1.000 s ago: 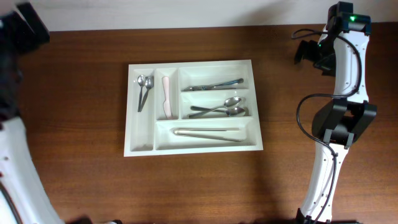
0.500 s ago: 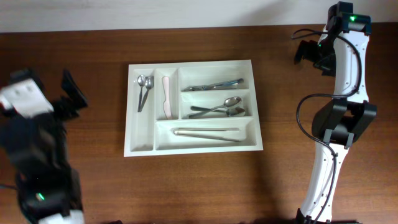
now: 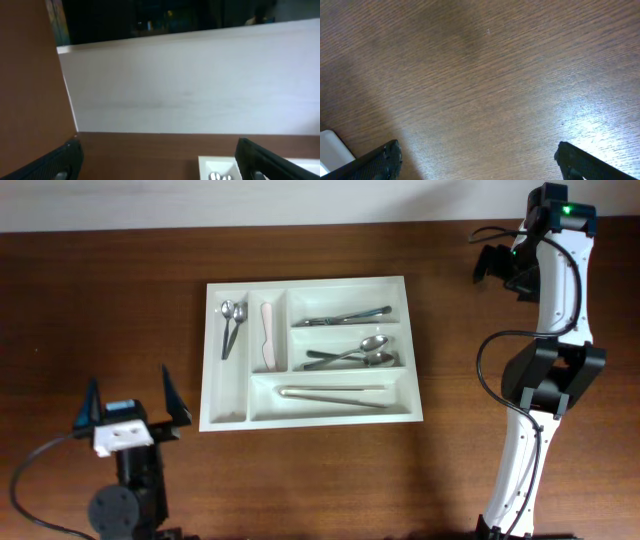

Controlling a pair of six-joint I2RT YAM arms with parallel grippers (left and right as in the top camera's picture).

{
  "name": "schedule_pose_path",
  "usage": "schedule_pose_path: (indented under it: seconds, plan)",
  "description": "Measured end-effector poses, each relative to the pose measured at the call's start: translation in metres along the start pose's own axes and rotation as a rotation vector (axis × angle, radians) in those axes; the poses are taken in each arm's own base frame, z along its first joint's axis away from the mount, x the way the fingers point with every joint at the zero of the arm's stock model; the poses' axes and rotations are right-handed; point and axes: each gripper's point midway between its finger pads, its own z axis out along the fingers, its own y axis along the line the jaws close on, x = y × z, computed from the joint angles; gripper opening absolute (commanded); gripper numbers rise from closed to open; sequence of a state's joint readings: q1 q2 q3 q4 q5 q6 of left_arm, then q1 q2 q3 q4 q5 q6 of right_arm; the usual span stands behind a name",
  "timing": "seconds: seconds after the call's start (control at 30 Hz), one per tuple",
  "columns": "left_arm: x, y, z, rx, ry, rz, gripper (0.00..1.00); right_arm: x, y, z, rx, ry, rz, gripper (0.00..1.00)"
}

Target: Pack container

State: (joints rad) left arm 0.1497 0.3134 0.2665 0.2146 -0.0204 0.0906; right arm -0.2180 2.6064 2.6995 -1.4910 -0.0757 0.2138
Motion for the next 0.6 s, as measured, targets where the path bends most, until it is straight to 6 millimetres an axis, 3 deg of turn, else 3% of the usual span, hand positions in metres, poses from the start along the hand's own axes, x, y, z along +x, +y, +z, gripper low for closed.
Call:
schedule_pose_path:
  seconds: [0.33,0.6]
  plan:
    - [0.031,-0.015,-0.014,0.022,-0.002,-0.014,0.99,0.0,0.0,0.0,0.0,0.0,0.0,0.99]
    - [0.074,-0.018,-0.019,0.025,0.059,-0.007,0.99,0.0,0.0,0.0,0.0,0.0,0.0,0.99]
